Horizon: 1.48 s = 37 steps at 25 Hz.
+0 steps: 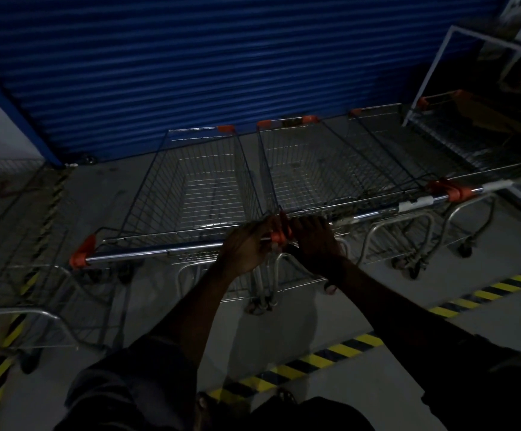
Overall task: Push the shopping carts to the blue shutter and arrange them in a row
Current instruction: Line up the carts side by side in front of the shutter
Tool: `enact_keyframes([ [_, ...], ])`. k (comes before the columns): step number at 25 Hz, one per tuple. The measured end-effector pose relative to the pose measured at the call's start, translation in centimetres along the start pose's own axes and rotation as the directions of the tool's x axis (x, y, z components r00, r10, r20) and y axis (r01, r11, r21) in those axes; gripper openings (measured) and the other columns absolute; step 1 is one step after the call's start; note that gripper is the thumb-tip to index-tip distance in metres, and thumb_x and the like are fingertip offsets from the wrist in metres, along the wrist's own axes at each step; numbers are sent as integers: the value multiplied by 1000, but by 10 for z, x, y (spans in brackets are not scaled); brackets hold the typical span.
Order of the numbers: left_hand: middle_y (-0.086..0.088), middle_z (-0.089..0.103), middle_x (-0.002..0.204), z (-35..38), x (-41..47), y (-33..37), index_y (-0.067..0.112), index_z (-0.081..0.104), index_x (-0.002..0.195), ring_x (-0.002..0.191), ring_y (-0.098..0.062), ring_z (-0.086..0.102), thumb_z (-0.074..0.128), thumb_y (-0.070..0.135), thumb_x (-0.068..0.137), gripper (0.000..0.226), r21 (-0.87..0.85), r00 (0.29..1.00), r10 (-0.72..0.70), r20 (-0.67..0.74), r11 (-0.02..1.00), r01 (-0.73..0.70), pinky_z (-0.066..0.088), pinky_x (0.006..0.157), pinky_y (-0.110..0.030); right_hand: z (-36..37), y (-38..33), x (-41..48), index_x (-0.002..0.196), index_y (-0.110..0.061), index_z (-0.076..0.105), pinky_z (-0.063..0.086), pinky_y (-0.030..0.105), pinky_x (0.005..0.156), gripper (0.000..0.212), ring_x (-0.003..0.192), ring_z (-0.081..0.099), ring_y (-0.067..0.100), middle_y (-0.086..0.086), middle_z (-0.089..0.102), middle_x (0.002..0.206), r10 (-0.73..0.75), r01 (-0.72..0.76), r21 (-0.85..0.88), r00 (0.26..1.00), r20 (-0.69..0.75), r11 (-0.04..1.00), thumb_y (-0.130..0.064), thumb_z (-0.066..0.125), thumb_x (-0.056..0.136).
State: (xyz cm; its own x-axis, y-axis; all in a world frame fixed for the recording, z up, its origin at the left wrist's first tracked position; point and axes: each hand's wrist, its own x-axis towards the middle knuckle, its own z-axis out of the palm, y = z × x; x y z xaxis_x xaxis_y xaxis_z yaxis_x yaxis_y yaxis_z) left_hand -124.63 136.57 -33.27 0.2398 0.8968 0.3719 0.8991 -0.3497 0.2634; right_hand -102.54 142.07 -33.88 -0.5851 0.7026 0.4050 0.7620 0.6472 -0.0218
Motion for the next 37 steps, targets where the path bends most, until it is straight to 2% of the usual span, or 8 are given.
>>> enact_keyframes([
  [5, 3, 68, 129, -7, -7, 6, 31, 62, 132, 114, -26, 66, 48, 55, 91, 50, 105, 986, -147, 80, 985, 138, 46, 99, -41, 1, 0, 0, 117, -10, 58, 45, 47, 83, 62, 90, 57, 34, 10, 63, 98, -24, 24, -12, 999, -27, 1000, -63, 62, 85],
  [8, 1, 70, 127, -7, -3, 11, 31, 61, 134, 111, -30, 67, 49, 49, 93, 46, 155, 979, -180, 94, 974, 164, 44, 99, -44, 2, 0, 1, 119, -11, 60, 46, 46, 82, 65, 91, 60, 35, 10, 66, 100, 23, -22, -18, 1000, 7, 1000, -66, 55, 84],
  [12, 2, 70, 127, -8, -1, 8, 33, 62, 133, 112, -29, 67, 55, 46, 94, 42, 140, 980, -183, 82, 975, 171, 47, 98, -45, 1, -1, 2, 125, -10, 58, 49, 47, 83, 67, 93, 61, 36, 11, 68, 101, 31, -31, -18, 999, 22, 999, -58, 73, 81],
  [16, 4, 71, 124, -7, -2, 7, 35, 66, 129, 107, -29, 69, 41, 57, 89, 52, 108, 984, -177, 26, 979, 173, 50, 95, -46, 6, -2, 2, 127, -14, 57, 44, 47, 88, 65, 99, 59, 35, 9, 66, 107, 83, -82, -13, 995, 59, 997, -65, 55, 88],
  [25, -3, 72, 118, -1, -7, 2, 27, 65, 129, 107, -33, 67, 32, 59, 90, 60, 157, 990, -139, 27, 979, 133, 45, 93, -46, -7, -15, -7, 126, -12, 61, 46, 47, 89, 58, 96, 59, 34, 8, 67, 105, 68, -61, 64, 991, -113, 996, -55, 69, 88],
  [30, 0, 61, 132, -10, -11, 3, 35, 55, 139, 121, -30, 54, 38, 64, 90, 60, 54, 974, -219, 51, 975, 216, 36, 101, -43, -12, -33, -14, 136, -10, 58, 43, 48, 98, 60, 114, 55, 32, 8, 63, 126, 138, -116, 130, 974, -180, 985, -51, 67, 92],
  [34, 5, 59, 131, -28, -35, 1, 32, 55, 139, 120, -23, 51, 45, 58, 96, 52, 9, 967, -226, -120, 974, 228, 35, 101, -41, -22, -61, -28, 143, -11, 51, 40, 51, 102, 58, 127, 48, 33, 12, 54, 145, 124, -97, 127, 966, -227, 987, -34, 65, 92],
  [37, 5, 62, 125, -55, -60, -14, 31, 59, 132, 115, -24, 55, 47, 53, 99, 42, -49, 942, -260, -213, 966, 255, 41, 98, -43, -27, -99, -31, 142, -7, 51, 27, 52, 115, 54, 146, 33, 39, 19, 39, 158, 23, 6, 154, 982, -186, 988, -25, 60, 92],
])
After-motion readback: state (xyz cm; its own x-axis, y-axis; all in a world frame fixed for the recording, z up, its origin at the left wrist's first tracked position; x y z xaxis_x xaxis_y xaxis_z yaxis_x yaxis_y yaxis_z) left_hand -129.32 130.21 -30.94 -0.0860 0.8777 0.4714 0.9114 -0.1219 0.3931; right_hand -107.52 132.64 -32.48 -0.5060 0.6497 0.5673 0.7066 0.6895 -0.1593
